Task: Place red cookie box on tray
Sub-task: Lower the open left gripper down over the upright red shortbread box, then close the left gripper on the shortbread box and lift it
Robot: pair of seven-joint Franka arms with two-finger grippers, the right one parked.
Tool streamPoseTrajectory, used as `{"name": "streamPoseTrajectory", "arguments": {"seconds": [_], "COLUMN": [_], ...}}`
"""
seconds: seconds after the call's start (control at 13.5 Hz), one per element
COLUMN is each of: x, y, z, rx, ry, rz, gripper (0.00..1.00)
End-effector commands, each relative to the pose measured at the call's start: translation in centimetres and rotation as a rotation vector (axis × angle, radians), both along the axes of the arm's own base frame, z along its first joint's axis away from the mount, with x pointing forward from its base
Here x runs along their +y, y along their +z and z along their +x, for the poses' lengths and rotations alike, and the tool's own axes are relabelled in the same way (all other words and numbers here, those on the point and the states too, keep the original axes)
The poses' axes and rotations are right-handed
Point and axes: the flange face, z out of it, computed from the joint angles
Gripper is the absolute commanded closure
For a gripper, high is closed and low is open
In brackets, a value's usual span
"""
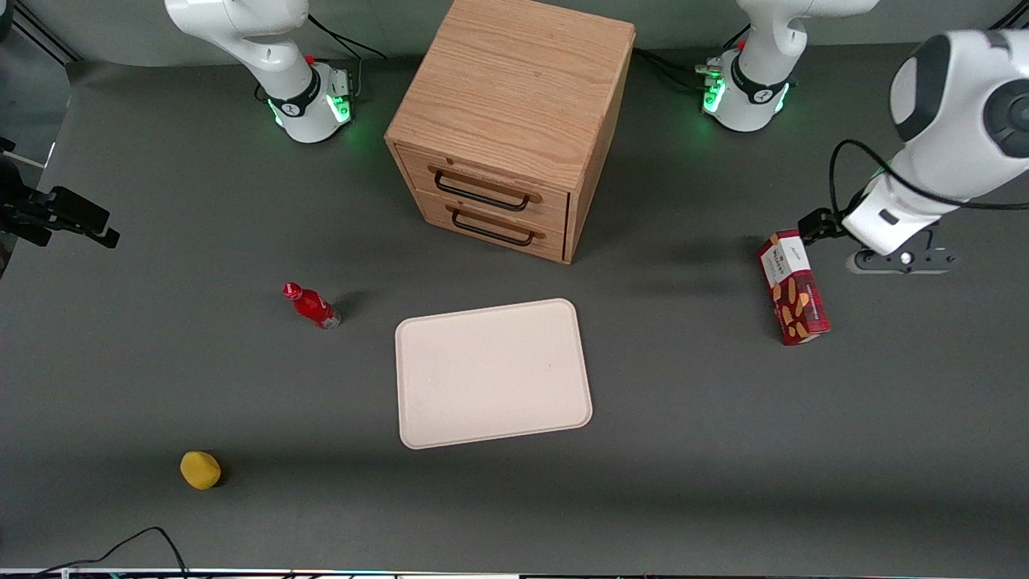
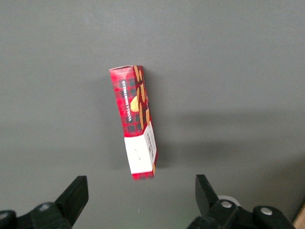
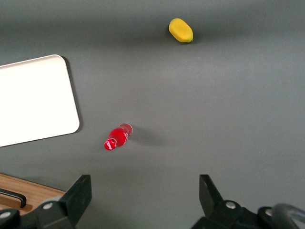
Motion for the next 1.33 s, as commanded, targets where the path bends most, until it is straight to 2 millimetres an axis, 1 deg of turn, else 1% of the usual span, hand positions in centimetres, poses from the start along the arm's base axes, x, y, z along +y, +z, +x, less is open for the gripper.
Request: {"name": "streamPoseTrajectory", "arguments": {"seconds": [0.0,0.15,0.3,0.37,0.67,0.81,0.89,0.96,1.04,1.26], "x": [0.6,1.5,1.9,2.6,3.5,3.9,4.0,4.1,4.2,4.4], "y": [-4.0,-7.5,-11.0,-12.5,-18.2,-20.7,-21.7,-22.1,-22.1,-21.5], "z": [-1.5,-2.1,-2.6,-2.7,-2.4,-2.2,-2.2,-2.0,-1.6,-0.5], "rx": [-0.051,-0.094,-0.144,-0.164,-0.209,-0.229,-0.235,-0.246,-0.252,-0.269], "ry": [-0.005,0.007,0.006,0.018,0.0,-0.001,0.0,-0.001,0.0,0.004], "rz": [-0.016,-0.024,-0.031,-0.031,-0.029,-0.027,-0.026,-0.026,-0.025,-0.024], "gripper": [0.0,0.0,0.0,0.0,0.0,0.0,0.0,0.02,0.04,0.05]}}
